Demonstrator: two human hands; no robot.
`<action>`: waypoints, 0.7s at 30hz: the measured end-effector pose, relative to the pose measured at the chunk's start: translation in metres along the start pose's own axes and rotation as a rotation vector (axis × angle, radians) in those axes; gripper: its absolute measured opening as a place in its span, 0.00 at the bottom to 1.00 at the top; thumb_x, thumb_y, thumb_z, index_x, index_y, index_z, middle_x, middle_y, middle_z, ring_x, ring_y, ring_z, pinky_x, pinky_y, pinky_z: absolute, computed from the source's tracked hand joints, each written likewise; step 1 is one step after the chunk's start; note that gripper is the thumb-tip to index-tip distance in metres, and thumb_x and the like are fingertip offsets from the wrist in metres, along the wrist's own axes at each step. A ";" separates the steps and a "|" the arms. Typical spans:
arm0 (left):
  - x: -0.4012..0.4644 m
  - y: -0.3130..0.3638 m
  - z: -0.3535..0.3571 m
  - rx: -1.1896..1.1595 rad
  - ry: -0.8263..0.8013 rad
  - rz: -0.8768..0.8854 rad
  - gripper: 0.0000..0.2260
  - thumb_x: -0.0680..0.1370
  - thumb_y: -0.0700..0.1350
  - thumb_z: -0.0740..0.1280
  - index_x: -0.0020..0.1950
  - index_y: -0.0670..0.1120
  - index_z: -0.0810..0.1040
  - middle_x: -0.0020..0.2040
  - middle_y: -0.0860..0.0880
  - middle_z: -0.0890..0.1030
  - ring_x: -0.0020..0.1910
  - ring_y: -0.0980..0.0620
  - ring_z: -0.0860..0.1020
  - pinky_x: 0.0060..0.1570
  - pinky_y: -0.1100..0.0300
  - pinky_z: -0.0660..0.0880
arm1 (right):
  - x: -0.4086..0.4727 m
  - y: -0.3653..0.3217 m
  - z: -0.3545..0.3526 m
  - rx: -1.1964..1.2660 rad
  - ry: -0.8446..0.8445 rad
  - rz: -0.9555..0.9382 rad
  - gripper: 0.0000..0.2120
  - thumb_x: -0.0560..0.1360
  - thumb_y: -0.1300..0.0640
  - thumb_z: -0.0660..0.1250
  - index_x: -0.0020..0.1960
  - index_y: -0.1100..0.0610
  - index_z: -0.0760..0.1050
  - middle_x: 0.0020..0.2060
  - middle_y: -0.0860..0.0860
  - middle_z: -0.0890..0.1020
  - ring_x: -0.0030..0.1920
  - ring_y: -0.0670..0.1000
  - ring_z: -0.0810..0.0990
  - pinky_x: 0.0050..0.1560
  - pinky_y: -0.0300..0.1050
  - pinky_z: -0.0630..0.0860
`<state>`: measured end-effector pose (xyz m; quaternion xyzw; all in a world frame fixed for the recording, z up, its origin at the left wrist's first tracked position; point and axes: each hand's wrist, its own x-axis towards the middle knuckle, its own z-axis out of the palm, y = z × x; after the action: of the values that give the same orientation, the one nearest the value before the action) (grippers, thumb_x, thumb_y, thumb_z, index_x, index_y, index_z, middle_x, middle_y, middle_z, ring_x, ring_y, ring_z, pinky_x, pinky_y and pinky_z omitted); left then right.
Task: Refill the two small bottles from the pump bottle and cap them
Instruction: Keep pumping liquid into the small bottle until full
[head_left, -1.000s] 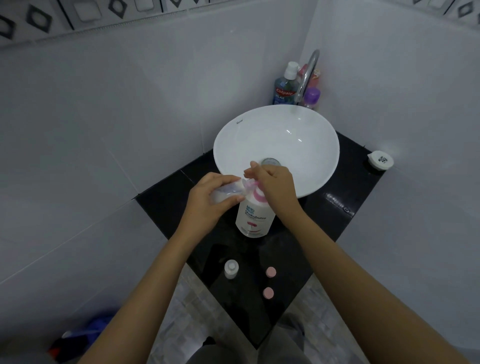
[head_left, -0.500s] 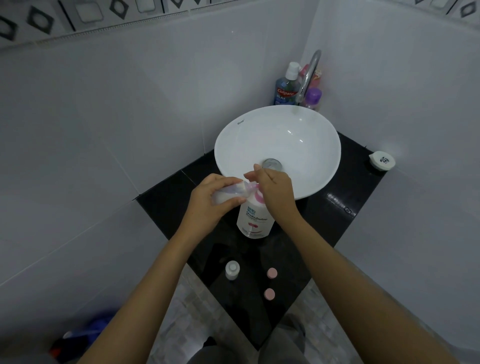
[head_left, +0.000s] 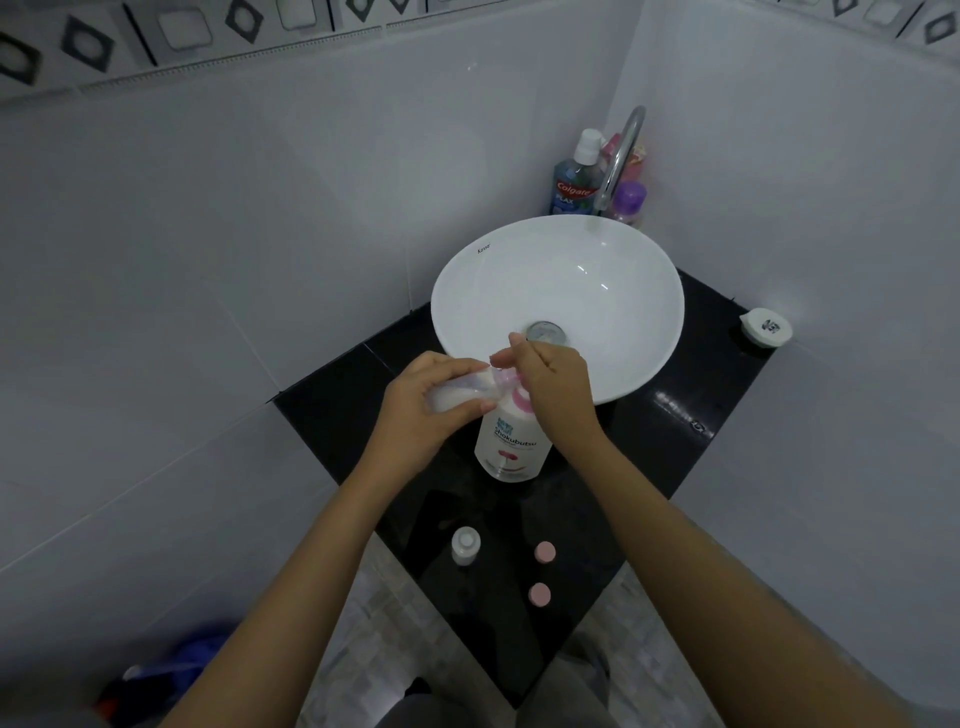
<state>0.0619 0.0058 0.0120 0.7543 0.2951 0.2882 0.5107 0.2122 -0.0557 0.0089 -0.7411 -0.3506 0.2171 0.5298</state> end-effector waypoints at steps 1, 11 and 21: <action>0.000 0.001 -0.001 -0.005 0.006 0.011 0.17 0.70 0.44 0.74 0.58 0.49 0.80 0.53 0.51 0.78 0.51 0.64 0.76 0.50 0.74 0.72 | 0.002 -0.003 -0.002 -0.008 -0.003 -0.011 0.17 0.79 0.52 0.61 0.46 0.60 0.84 0.35 0.46 0.83 0.36 0.35 0.80 0.41 0.23 0.72; 0.001 -0.002 0.001 0.004 -0.012 -0.038 0.17 0.70 0.44 0.74 0.57 0.50 0.80 0.53 0.51 0.77 0.53 0.61 0.76 0.51 0.71 0.74 | -0.004 0.004 0.007 0.067 0.044 0.046 0.18 0.80 0.55 0.58 0.46 0.60 0.84 0.38 0.50 0.84 0.39 0.44 0.80 0.46 0.36 0.74; 0.000 0.005 -0.003 -0.016 0.001 -0.002 0.17 0.69 0.44 0.75 0.57 0.49 0.80 0.52 0.53 0.78 0.52 0.64 0.76 0.51 0.74 0.72 | -0.003 -0.009 0.000 0.090 0.034 0.029 0.17 0.81 0.55 0.58 0.46 0.61 0.84 0.40 0.54 0.85 0.43 0.49 0.83 0.51 0.41 0.78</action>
<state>0.0606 0.0061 0.0177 0.7499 0.2939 0.2905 0.5167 0.2080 -0.0566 0.0169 -0.7250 -0.3208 0.2278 0.5653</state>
